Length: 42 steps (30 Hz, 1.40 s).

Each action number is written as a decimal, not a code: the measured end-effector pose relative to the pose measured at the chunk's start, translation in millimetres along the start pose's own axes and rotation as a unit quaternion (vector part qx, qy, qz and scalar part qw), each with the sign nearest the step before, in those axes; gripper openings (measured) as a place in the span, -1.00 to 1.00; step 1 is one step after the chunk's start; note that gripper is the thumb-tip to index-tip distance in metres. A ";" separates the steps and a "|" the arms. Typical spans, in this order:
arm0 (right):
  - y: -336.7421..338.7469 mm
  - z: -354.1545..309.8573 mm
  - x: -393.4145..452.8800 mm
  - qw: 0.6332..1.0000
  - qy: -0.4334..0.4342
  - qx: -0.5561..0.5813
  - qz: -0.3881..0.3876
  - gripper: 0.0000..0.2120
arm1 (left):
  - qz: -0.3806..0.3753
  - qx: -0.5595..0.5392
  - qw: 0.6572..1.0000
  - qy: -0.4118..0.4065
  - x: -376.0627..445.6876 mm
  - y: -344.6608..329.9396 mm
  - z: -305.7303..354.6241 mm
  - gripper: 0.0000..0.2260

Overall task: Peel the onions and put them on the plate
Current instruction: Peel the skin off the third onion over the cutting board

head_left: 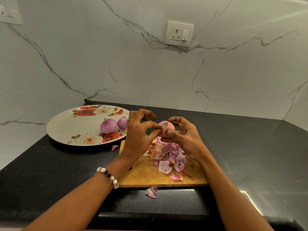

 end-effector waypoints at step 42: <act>0.9 -4.9 0.0 0.984 -0.059 0.143 0.085 -0.79 | -0.154 -0.126 0.969 0.146 4.3 4.9 -1.9 -0.89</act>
Point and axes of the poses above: each hand's wrist, its own x-axis towards the middle knuckle, its own y-axis out of the back of the hand, z = x × y, the point moved 1 cm from there along x, towards the middle knuckle, and after that the axes turned 4 degrees about z, right-handed, at the moved point
